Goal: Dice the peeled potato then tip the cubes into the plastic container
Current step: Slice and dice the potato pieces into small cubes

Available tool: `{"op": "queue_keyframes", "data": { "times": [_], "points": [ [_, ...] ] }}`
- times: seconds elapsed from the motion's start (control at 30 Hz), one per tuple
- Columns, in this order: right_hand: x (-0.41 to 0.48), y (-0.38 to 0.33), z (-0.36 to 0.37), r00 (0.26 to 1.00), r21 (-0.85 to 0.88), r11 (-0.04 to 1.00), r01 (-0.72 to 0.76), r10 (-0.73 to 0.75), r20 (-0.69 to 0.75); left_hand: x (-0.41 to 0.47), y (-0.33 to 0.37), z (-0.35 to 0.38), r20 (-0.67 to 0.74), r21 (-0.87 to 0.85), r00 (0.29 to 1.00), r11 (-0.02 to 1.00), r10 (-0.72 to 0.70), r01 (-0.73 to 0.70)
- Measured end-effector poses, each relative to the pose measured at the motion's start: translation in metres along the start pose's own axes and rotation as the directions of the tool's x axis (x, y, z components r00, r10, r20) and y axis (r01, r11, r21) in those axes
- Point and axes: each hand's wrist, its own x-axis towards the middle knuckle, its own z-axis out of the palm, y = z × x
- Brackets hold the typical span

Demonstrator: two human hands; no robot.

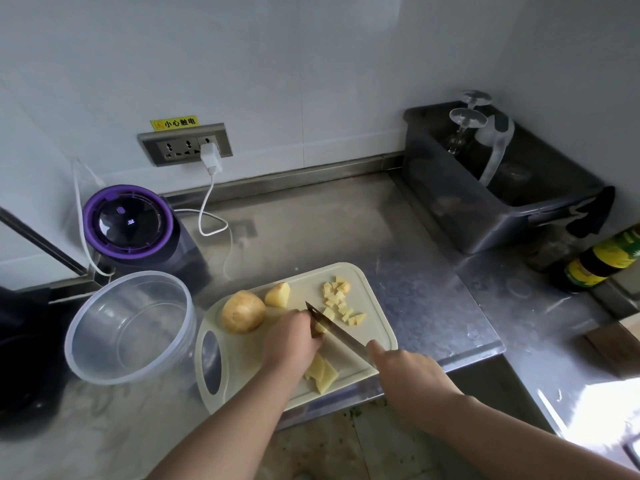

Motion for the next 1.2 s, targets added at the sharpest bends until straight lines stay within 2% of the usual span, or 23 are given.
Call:
{"op": "queue_keyframes", "data": {
  "times": [0.17,0.43,0.63,0.7,0.87,1.03,1.2],
  "points": [
    [0.002,0.000,0.004,1.000,0.014,1.000,-0.004,0.003,0.018,0.001,0.000,0.001,0.005,-0.010,1.000,1.000,0.004,-0.004],
    [0.005,0.016,-0.009,0.996,0.043,0.997,-0.067,0.069,-0.059,0.021,0.009,-0.004,0.006,0.013,1.000,1.000,-0.024,0.024],
    [-0.001,0.024,-0.013,0.992,0.043,0.997,-0.057,0.061,-0.114,0.023,-0.001,-0.017,0.103,-0.214,0.995,0.977,0.019,0.004],
    [-0.002,0.025,-0.011,0.991,0.048,0.997,-0.054,0.060,-0.121,0.013,-0.008,-0.025,0.131,-0.166,0.989,0.985,0.061,-0.039],
    [-0.003,0.025,-0.005,0.987,0.060,0.997,-0.055,0.063,-0.144,-0.021,-0.005,-0.029,0.290,0.088,0.953,0.989,0.090,-0.121],
    [-0.007,0.023,-0.006,0.990,0.051,0.998,-0.042,0.048,-0.135,-0.028,0.004,-0.020,0.342,0.149,0.938,0.982,0.055,-0.112],
    [-0.012,0.023,-0.006,0.992,0.061,0.997,-0.038,0.045,-0.119,-0.028,-0.001,-0.020,0.293,0.144,0.956,0.986,0.033,-0.079]
  ]
}}
